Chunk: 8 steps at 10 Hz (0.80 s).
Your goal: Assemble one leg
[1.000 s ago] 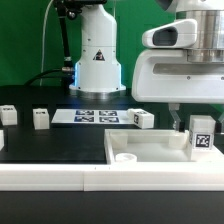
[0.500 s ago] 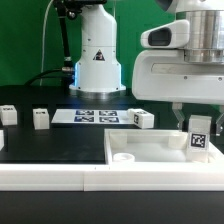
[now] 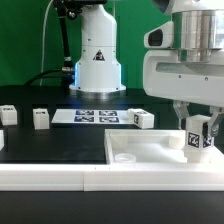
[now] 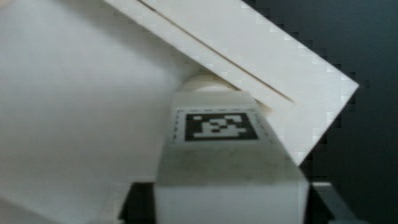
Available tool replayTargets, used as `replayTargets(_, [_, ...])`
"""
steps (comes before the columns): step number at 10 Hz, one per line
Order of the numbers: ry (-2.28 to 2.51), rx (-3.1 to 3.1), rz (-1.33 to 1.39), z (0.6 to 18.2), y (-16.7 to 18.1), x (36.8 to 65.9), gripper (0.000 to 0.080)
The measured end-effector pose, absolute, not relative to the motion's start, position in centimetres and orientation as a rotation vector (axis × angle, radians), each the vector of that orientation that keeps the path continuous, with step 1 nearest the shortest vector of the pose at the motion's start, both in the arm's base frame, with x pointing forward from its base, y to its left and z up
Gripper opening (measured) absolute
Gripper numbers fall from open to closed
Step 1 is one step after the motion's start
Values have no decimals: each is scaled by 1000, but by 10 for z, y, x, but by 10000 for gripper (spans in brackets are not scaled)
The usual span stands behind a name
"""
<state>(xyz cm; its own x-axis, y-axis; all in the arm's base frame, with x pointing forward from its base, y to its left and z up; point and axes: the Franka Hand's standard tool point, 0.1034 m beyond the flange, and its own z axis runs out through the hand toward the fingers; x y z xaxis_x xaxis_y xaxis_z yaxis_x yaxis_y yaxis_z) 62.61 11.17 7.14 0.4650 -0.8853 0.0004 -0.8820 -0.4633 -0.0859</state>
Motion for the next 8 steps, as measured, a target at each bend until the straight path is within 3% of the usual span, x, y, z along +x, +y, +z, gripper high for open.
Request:
replayTargets(4, [2159,-2165,-34,71,114,623,291])
replayTargets(8, [2320,-1973,-1,71,114,623,291])
